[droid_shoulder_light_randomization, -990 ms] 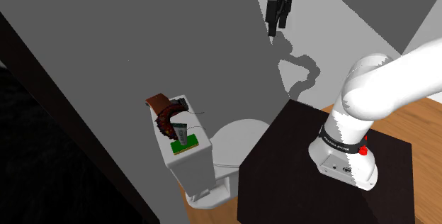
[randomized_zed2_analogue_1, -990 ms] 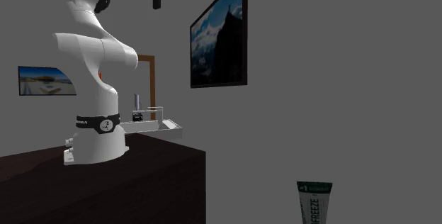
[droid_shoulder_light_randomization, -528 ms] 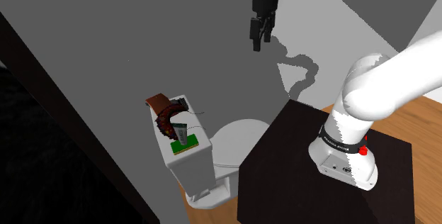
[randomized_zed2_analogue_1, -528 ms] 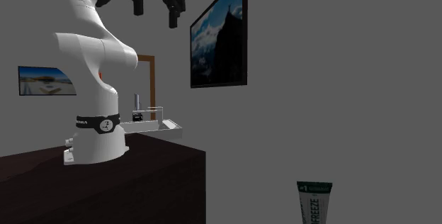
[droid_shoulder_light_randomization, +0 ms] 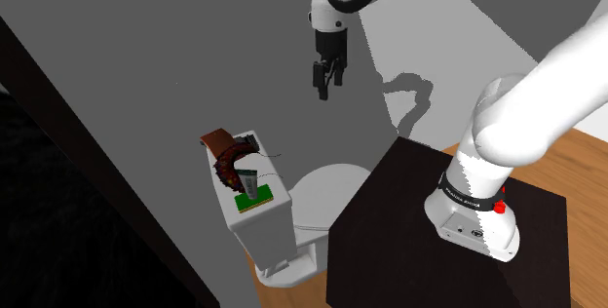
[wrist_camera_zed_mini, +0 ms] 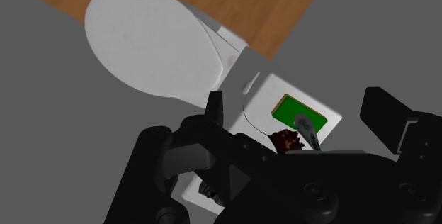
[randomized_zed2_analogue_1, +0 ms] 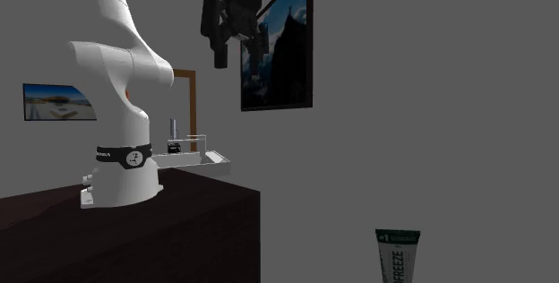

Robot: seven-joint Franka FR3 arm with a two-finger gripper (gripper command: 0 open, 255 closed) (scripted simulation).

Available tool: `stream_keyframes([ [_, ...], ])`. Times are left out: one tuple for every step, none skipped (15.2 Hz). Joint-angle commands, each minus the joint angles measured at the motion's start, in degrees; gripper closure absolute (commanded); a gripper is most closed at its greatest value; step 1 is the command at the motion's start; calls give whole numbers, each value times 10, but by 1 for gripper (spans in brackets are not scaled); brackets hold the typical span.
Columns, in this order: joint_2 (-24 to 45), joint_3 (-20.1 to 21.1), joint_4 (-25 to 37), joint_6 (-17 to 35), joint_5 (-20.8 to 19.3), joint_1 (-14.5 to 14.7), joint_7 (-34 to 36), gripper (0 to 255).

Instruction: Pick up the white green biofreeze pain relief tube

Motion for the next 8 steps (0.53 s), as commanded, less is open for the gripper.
stream_keyframes([
  [42,7,6,37,4,5,3,0],
  [62,10,9,55,5,7,5,0],
  [82,14,12,72,6,10,7,0],
  [103,17,17,88,7,12,8,0],
  [125,21,22,104,8,14,10,0],
  [146,24,28,120,8,16,12,0],
  [168,27,35,135,8,18,15,0],
  [190,31,42,149,8,20,17,0],
])
